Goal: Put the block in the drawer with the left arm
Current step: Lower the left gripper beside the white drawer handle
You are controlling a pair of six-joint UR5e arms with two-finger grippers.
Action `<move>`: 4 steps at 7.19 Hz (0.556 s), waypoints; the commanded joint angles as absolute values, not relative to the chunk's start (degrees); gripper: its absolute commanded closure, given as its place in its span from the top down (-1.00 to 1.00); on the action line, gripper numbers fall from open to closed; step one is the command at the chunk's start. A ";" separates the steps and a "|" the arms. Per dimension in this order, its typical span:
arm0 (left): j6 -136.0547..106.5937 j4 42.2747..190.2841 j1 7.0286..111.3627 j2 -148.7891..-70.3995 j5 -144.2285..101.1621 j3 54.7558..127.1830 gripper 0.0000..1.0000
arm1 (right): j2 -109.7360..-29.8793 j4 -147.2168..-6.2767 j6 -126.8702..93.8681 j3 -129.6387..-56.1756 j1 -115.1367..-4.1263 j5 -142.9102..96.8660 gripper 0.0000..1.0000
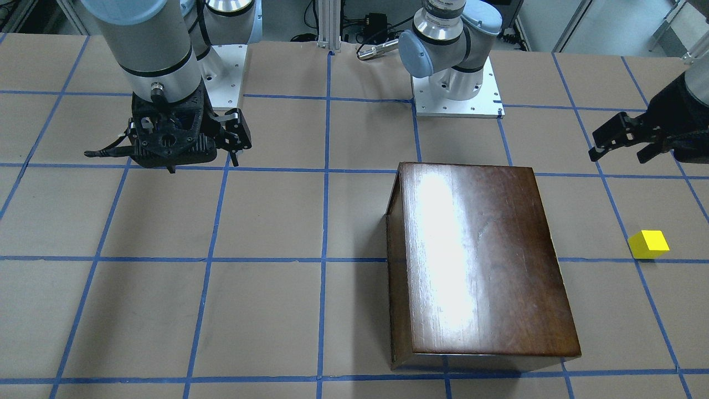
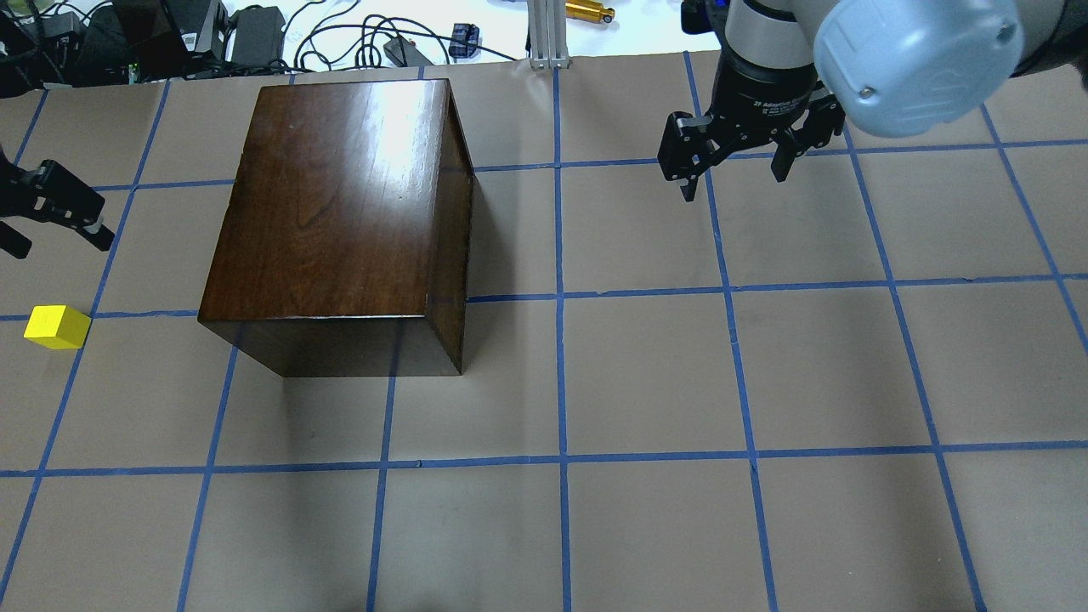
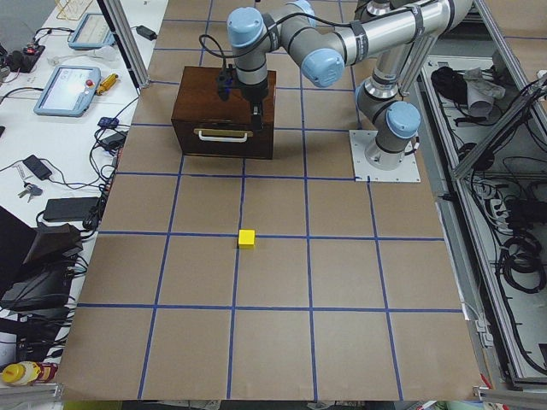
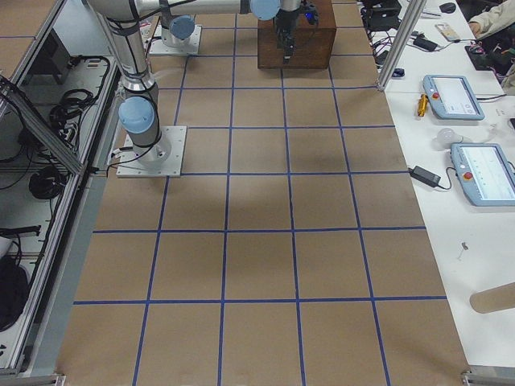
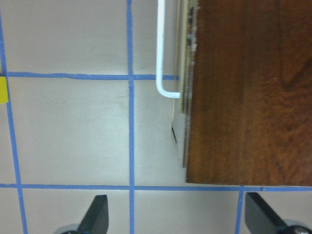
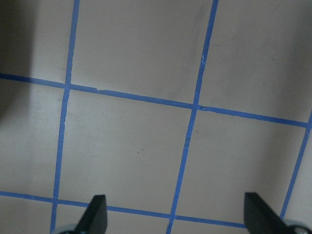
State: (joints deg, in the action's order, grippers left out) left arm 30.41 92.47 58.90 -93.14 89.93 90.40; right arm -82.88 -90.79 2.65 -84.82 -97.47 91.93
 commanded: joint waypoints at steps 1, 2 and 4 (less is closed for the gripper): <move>35.94 91.23 52.14 -96.75 88.95 89.83 1.00 | -82.88 -90.79 2.72 -84.81 -97.47 91.93 1.00; 36.12 90.45 51.68 -98.25 87.90 88.95 1.00 | -82.88 -90.79 2.72 -84.81 -97.47 91.93 1.00; 36.91 90.44 51.77 -103.25 84.93 85.54 1.00 | -82.88 -90.79 2.72 -84.81 -97.47 91.93 1.00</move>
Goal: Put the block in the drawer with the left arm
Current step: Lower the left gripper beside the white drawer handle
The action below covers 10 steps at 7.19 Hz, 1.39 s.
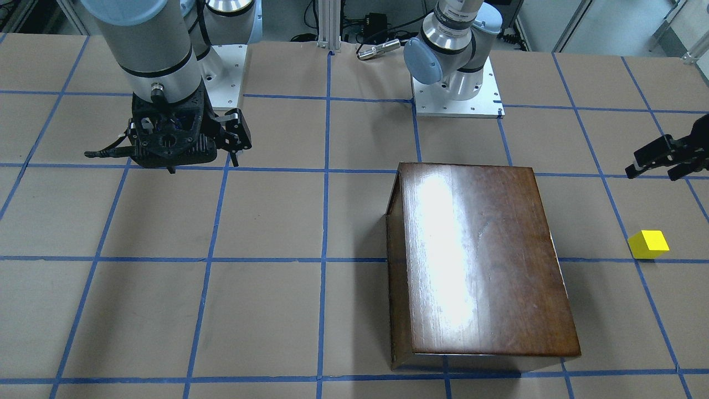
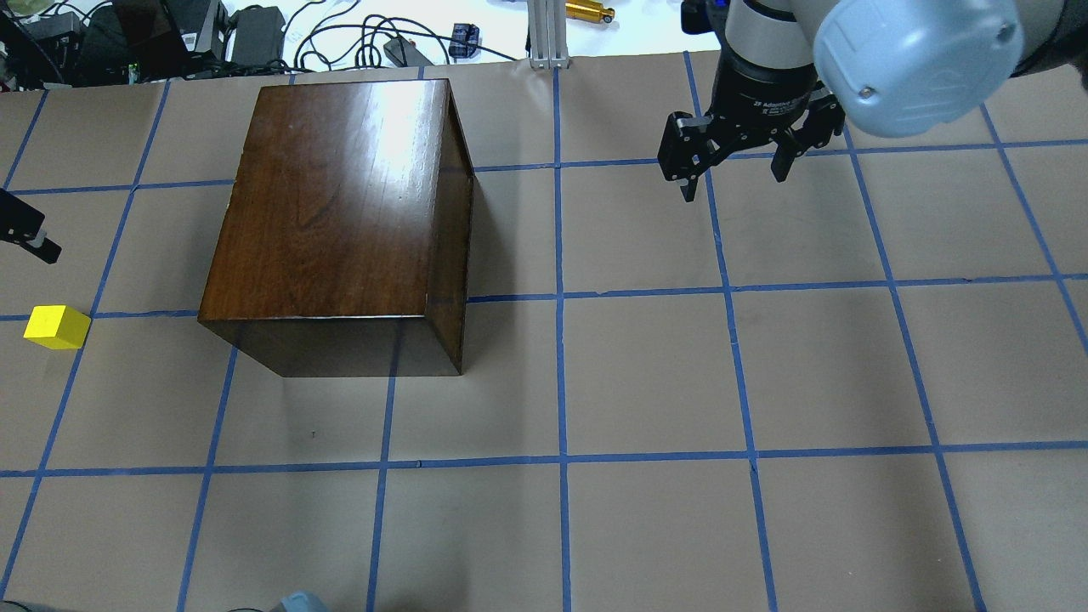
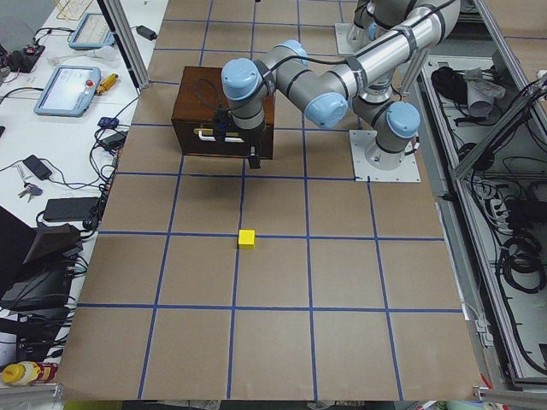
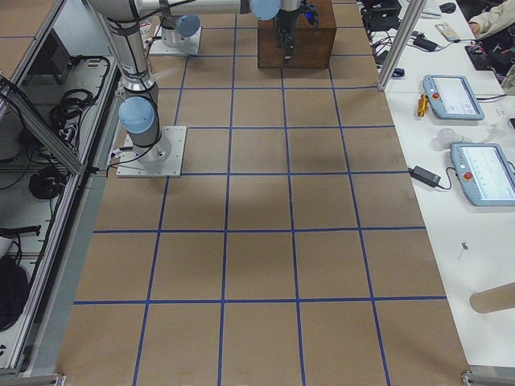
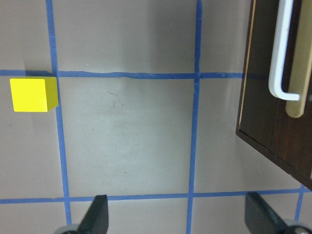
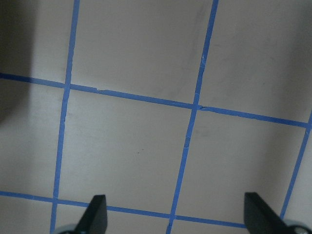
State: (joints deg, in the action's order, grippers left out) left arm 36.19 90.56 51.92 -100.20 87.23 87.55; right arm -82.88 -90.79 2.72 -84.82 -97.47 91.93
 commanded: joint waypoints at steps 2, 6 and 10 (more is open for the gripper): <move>39.11 89.48 52.81 -108.09 82.46 83.07 1.00 | -82.88 -90.79 2.72 -84.81 -97.47 91.93 1.00; 39.55 82.82 59.67 -112.93 80.77 83.14 1.00 | -82.88 -90.79 2.72 -84.81 -97.47 91.93 1.00; 39.82 82.53 63.46 -113.82 80.77 83.67 1.00 | -82.88 -90.79 2.72 -84.81 -97.47 91.93 1.00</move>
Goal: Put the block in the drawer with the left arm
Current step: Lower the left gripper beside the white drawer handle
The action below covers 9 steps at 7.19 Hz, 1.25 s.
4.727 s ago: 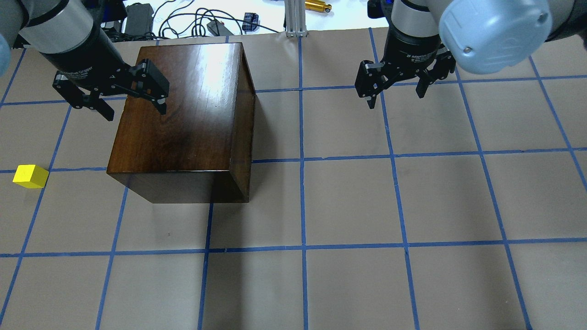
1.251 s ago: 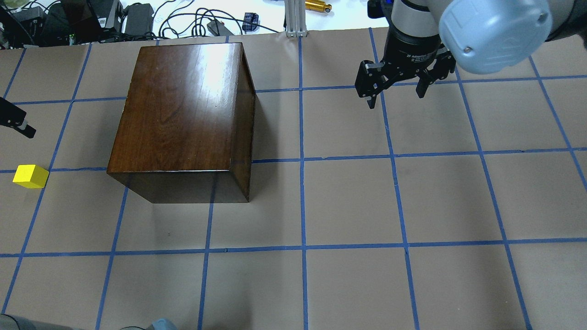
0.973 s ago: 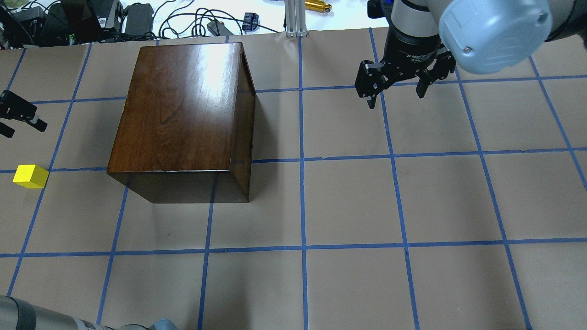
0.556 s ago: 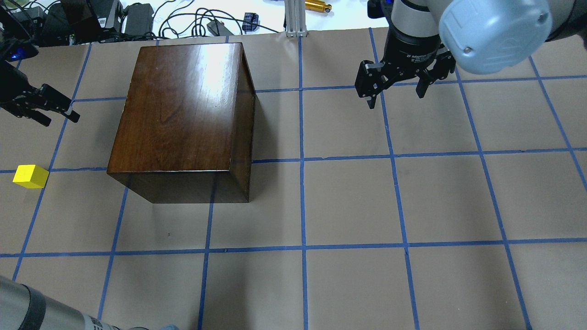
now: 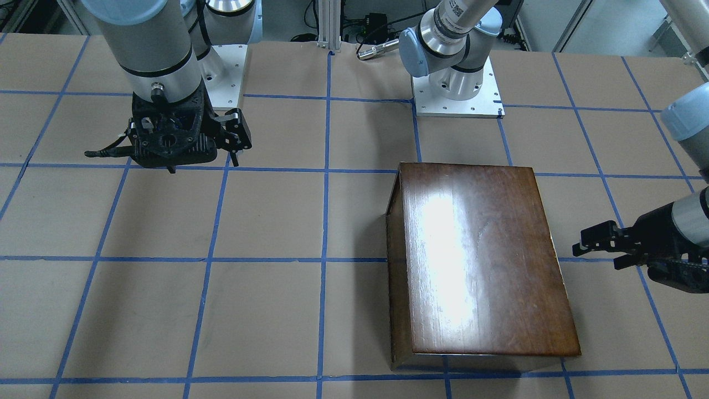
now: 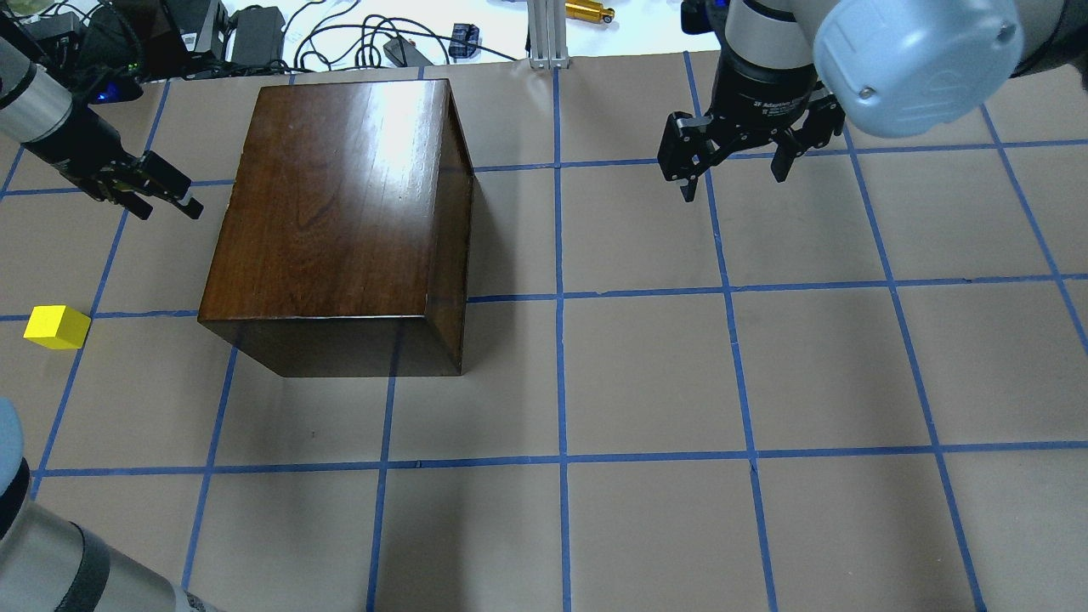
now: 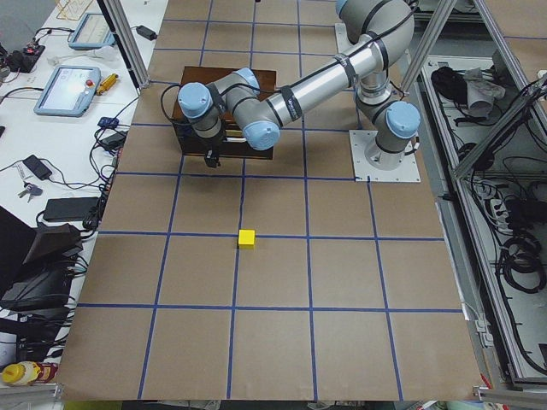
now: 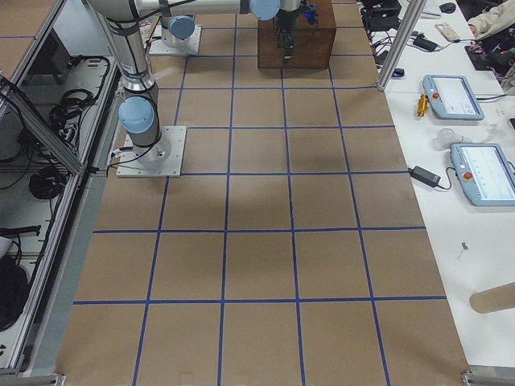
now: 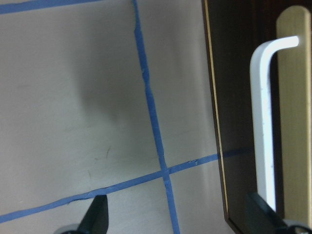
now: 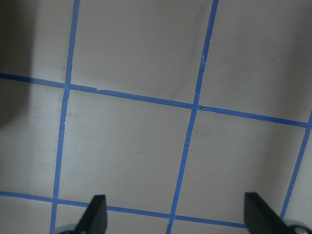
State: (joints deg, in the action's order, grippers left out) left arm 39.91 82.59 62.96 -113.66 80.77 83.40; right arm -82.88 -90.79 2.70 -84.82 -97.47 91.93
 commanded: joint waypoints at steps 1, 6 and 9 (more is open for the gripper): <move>39.03 82.53 63.81 -113.91 79.38 83.93 1.00 | -82.88 -90.79 2.72 -84.81 -97.47 91.93 1.00; 38.06 80.08 64.69 -114.95 78.40 85.69 1.00 | -82.88 -90.79 2.72 -84.81 -97.47 91.93 1.00; 37.97 79.63 64.69 -116.01 78.40 85.87 1.00 | -82.88 -90.79 2.64 -84.81 -97.47 91.93 1.00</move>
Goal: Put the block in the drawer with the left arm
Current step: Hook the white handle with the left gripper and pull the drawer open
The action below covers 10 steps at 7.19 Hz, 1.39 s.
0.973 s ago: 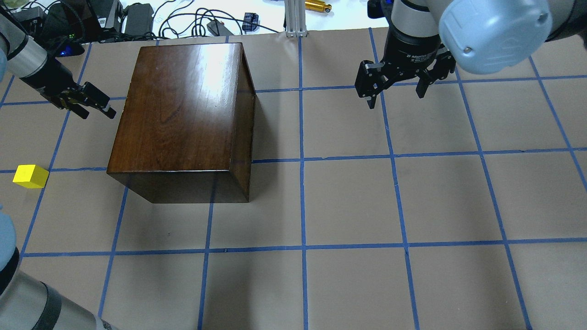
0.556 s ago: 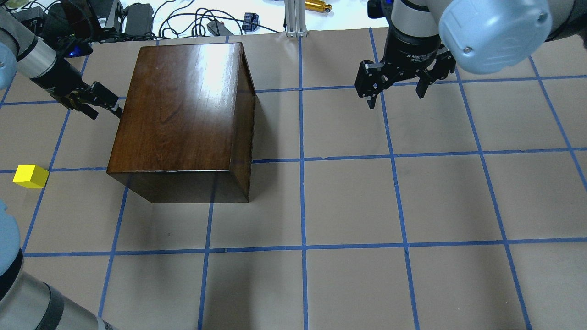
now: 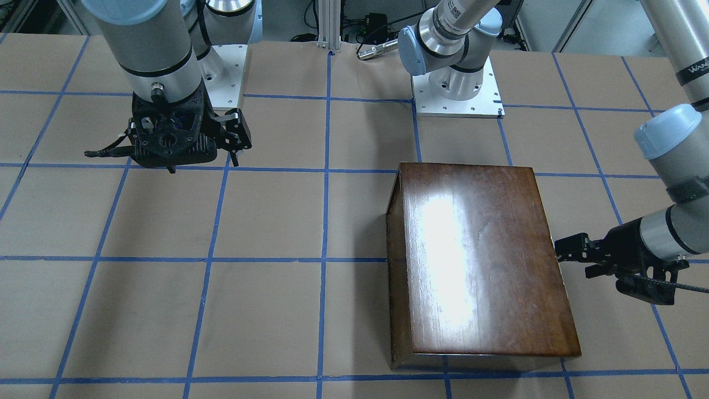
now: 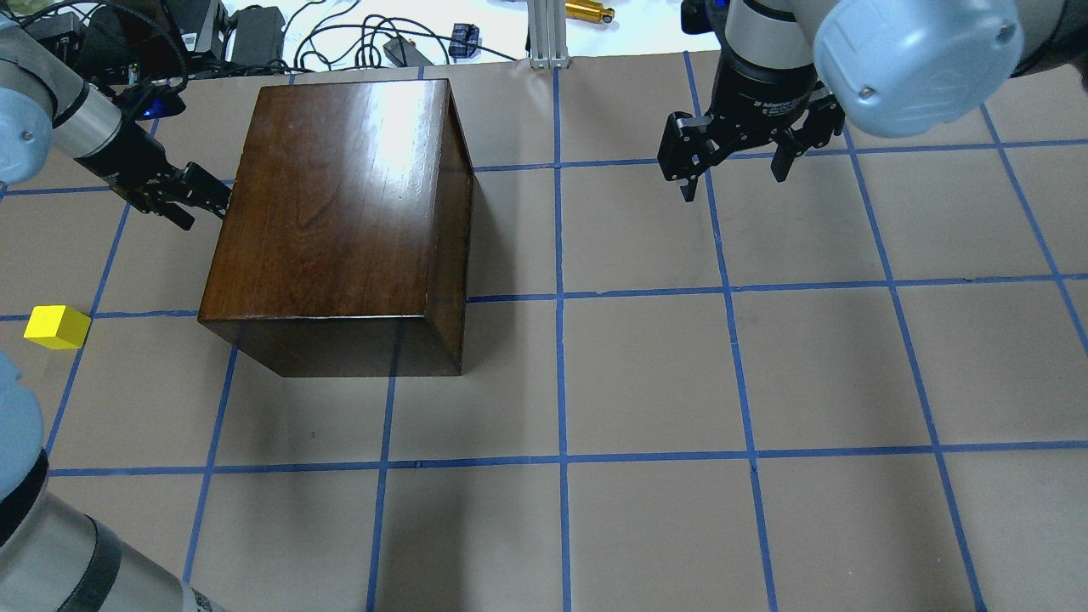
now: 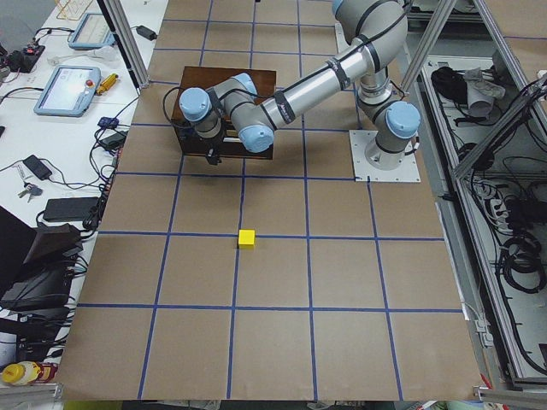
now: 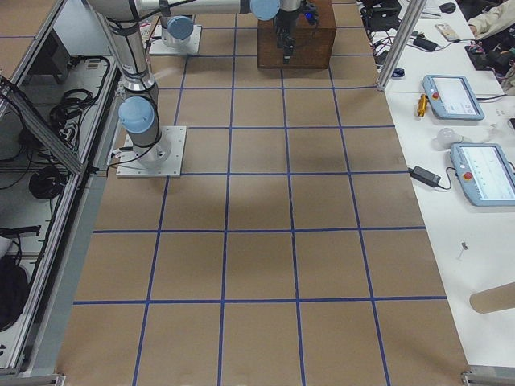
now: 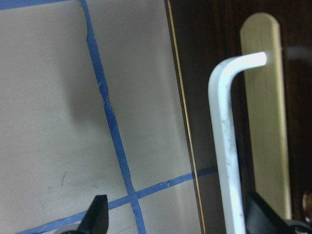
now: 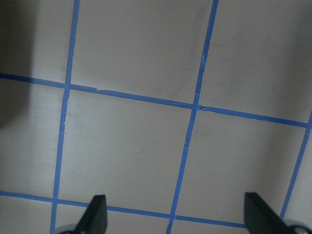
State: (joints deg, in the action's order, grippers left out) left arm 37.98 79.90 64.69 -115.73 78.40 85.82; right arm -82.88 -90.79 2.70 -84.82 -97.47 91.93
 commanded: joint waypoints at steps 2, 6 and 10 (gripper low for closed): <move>38.23 79.19 64.60 -116.37 78.57 85.61 1.00 | -82.88 -90.79 2.72 -84.81 -97.47 91.93 1.00; 38.93 79.19 61.36 -116.28 78.93 85.52 1.00 | -82.88 -90.79 2.72 -84.81 -97.47 91.93 1.00; 39.02 79.19 57.14 -116.28 79.01 85.60 1.00 | -82.88 -90.79 2.64 -84.81 -97.47 91.93 1.00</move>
State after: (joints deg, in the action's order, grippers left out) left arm 39.01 79.19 58.91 -116.28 79.00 85.45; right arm -82.88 -90.79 2.69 -84.81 -97.47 91.93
